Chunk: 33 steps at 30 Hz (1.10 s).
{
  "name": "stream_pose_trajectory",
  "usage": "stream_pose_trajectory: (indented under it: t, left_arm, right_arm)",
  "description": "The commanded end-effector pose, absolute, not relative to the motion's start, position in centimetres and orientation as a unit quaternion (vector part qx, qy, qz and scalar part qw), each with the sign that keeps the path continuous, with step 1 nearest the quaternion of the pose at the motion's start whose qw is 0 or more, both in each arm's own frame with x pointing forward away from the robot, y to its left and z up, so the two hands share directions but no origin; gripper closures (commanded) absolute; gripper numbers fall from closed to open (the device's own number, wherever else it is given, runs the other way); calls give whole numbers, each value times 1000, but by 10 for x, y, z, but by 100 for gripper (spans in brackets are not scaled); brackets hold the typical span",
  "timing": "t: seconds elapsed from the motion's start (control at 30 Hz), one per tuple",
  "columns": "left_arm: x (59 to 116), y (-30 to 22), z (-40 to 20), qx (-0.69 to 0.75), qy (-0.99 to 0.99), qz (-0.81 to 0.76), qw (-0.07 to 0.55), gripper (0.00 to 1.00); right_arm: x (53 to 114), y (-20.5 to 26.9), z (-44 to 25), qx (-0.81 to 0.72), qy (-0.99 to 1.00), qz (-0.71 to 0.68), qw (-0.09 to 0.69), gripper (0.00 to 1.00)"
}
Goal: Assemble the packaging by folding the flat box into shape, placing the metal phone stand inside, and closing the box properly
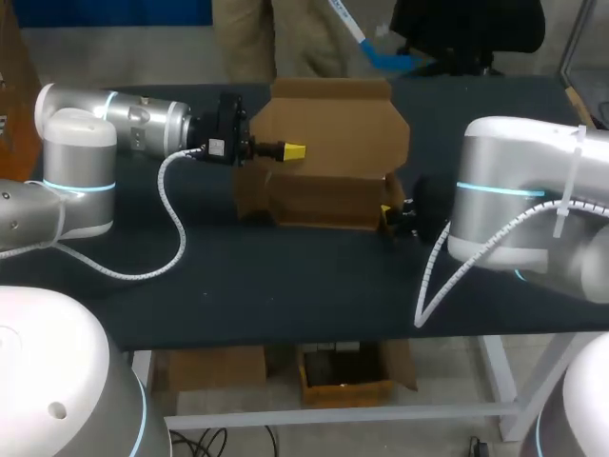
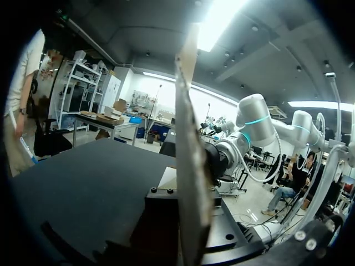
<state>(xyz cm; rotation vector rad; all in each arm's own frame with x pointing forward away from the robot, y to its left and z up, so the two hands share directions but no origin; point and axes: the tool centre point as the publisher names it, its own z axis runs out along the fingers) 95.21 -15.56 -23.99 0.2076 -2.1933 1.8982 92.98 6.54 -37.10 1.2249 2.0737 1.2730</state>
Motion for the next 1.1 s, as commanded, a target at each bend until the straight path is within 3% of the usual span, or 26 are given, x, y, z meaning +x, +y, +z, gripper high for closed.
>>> stream_pose_trajectory:
  t: [0.03, 0.33, 0.57, 1.1]
  left_arm:
    - [953, -155, -244, 70, -749, 648, 117, 100]
    - [953, -155, -244, 70, -749, 648, 117, 100]
    - [953, -155, -244, 70, -749, 648, 117, 100]
    - [953, -155, -244, 70, -749, 648, 117, 100]
  right_arm:
    - [923, 73, -377, 473, 724, 433, 254, 77]
    - [910, 79, -384, 494, 712, 427, 258, 76]
    - [914, 84, -382, 492, 715, 423, 261, 68]
    - [924, 105, -378, 473, 730, 423, 255, 61]
